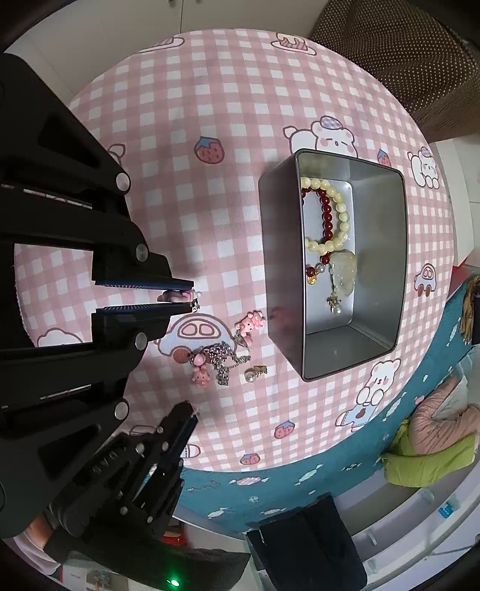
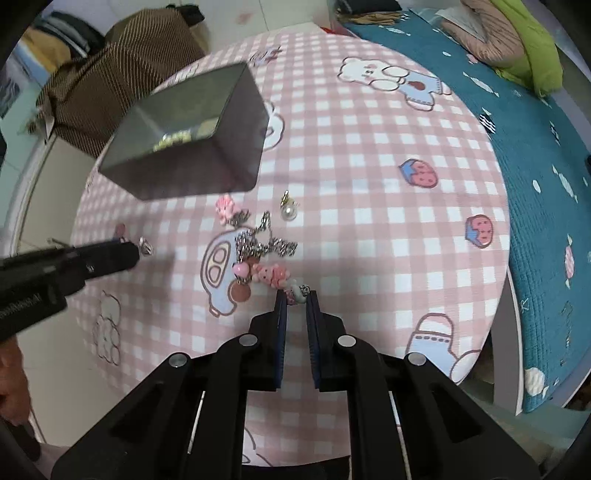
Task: Organize jewelry
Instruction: 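Carry the pink charm over the grey tin with the left tool and open it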
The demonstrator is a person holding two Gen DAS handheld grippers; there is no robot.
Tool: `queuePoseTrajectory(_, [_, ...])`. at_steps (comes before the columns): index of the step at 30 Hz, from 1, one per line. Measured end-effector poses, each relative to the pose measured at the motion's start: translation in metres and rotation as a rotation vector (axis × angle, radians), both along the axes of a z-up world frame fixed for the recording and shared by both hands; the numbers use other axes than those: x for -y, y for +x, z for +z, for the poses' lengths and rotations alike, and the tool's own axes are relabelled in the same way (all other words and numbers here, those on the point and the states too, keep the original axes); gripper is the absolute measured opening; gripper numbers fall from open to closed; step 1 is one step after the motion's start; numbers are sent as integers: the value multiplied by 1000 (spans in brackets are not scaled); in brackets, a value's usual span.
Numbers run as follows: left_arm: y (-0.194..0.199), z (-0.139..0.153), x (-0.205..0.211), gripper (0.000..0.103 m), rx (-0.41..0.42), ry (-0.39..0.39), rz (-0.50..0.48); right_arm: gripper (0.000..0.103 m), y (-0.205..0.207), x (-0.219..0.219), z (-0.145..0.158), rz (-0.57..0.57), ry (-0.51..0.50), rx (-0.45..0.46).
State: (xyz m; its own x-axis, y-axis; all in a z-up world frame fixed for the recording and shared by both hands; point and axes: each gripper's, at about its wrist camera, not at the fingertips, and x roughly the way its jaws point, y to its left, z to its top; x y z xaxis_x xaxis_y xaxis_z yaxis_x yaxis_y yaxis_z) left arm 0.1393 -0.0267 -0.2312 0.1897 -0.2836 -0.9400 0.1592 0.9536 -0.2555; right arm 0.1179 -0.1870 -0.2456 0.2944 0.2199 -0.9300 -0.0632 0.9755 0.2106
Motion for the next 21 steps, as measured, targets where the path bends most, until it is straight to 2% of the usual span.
queuePoseTrajectory(7, [3, 21, 2, 7, 48, -19, 11, 10, 9, 11, 32, -34, 20, 70])
queuePoseTrajectory(12, [13, 40, 3, 7, 86, -34, 24, 10, 19, 0, 52, -26, 28, 126])
queuePoseTrajectory(21, [40, 55, -1, 7, 117, -56, 57, 10, 53, -20, 73, 55, 43, 183])
